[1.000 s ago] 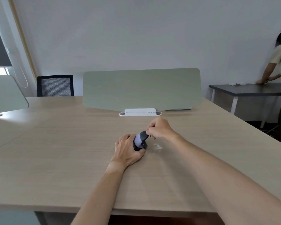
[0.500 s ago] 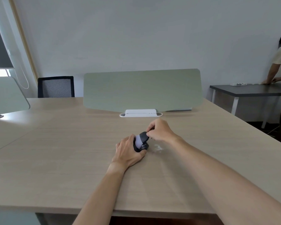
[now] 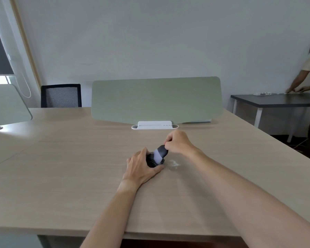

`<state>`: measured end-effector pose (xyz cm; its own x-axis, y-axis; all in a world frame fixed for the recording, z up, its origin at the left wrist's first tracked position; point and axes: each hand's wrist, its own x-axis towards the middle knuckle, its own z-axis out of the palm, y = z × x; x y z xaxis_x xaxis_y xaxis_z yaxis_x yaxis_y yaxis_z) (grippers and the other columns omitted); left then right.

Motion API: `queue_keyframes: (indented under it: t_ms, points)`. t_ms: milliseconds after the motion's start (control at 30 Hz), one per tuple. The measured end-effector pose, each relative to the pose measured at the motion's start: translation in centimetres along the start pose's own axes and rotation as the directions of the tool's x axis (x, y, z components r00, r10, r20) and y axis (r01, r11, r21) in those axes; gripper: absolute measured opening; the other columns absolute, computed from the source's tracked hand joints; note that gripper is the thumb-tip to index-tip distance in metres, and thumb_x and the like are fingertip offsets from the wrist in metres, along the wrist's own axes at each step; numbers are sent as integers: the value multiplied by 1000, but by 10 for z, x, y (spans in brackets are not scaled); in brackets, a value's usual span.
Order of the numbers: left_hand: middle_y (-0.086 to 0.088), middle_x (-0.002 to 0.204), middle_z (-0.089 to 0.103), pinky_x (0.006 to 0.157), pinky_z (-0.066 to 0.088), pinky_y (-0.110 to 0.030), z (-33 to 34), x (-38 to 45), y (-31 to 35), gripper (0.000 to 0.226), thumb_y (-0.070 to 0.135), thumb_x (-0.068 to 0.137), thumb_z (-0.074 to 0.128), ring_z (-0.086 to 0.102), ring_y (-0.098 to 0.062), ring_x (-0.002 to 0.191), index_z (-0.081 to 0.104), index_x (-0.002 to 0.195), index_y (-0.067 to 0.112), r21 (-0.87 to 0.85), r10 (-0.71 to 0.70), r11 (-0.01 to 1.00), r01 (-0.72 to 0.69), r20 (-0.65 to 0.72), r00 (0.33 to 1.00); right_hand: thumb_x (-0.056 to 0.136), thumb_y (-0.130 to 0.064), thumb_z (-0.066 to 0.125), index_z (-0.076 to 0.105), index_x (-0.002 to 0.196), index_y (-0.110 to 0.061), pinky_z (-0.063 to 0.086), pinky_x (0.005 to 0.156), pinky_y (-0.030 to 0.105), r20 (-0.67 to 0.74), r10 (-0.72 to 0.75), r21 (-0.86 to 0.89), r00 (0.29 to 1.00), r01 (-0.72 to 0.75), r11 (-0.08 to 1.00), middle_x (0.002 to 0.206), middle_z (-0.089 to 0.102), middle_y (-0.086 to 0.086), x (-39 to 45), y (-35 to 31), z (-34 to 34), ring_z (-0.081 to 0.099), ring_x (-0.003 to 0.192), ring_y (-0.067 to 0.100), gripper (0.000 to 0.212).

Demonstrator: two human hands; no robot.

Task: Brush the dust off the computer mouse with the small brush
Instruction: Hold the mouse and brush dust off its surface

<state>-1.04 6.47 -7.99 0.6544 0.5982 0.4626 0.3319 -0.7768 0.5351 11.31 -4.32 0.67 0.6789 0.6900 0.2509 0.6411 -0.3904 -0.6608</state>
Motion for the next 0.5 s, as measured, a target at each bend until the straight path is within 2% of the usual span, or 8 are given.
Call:
queue_keyframes:
  t_ms: [67, 133, 167, 233, 300, 333, 433, 500]
  points:
    - [14, 86, 58, 81, 37, -34, 0, 0, 0, 60, 72, 54, 65, 53, -17, 88, 44, 84, 25, 14, -1, 1000, 1, -2, 1000, 72, 8, 48, 73, 80, 7, 49, 65, 30, -116, -17, -9, 993, 16, 1000, 88, 72, 20, 2, 2, -3, 64, 87, 29, 27]
    - [14, 88, 57, 84, 37, -35, 0, 1, -1, 60, 73, 53, 64, 50, -17, 92, 44, 84, 26, 18, -8, 1000, 8, -2, 1000, 72, 8, 47, 69, 81, 13, 45, 65, 31, -155, -13, 36, 988, 19, 999, 85, 69, 22, 4, 1, -4, 61, 88, 31, 24]
    - [14, 88, 56, 83, 37, -35, 0, 1, -1, 59, 73, 53, 64, 49, -17, 92, 44, 84, 26, 20, -8, 1000, 8, 0, 1000, 73, 7, 48, 66, 82, 17, 42, 63, 29, -124, 4, 76, 992, 5, 997, 78, 65, 23, 5, -1, -4, 58, 82, 30, 23]
    - [13, 85, 54, 78, 37, -34, 0, 1, 0, 58, 72, 52, 63, 47, -18, 90, 43, 81, 26, 23, -5, 1000, 5, -4, 1000, 72, 3, 51, 64, 85, 19, 40, 60, 28, 34, 49, 137, 998, -53, 989, 66, 55, 16, 1, -4, -3, 51, 67, 24, 24]
    - [13, 82, 52, 77, 38, -34, 0, 0, 0, 59, 72, 52, 63, 46, -18, 87, 42, 80, 24, 26, -8, 1000, 8, -9, 1000, 73, -2, 55, 67, 85, 13, 43, 55, 23, 156, 64, 101, 986, -80, 992, 62, 56, 10, -2, -4, 0, 50, 58, 21, 23]
    - [13, 82, 52, 77, 37, -35, 0, 0, 0, 59, 72, 52, 63, 46, -18, 87, 42, 80, 24, 30, -8, 1000, 8, -9, 1000, 75, -3, 57, 70, 84, 9, 44, 54, 22, 157, 55, 71, 986, -67, 995, 63, 59, 8, -3, -3, 1, 52, 59, 19, 21]
    - [14, 88, 55, 80, 36, -35, 0, 1, -1, 60, 73, 51, 63, 45, -18, 91, 45, 84, 26, 34, -4, 999, 3, 3, 1000, 82, -6, 61, 74, 88, 3, 45, 65, 27, 28, 10, -9, 1000, -10, 1000, 82, 66, 9, 2, 5, 3, 57, 77, 20, 16]
    - [14, 94, 57, 83, 37, -35, 1, 1, -3, 62, 73, 51, 63, 45, -17, 95, 47, 88, 27, 30, 0, 1000, 0, 3, 1000, 84, -9, 63, 71, 86, 5, 43, 65, 30, -54, 10, -20, 998, -11, 1000, 87, 67, 15, 6, 10, 2, 55, 78, 24, 16]
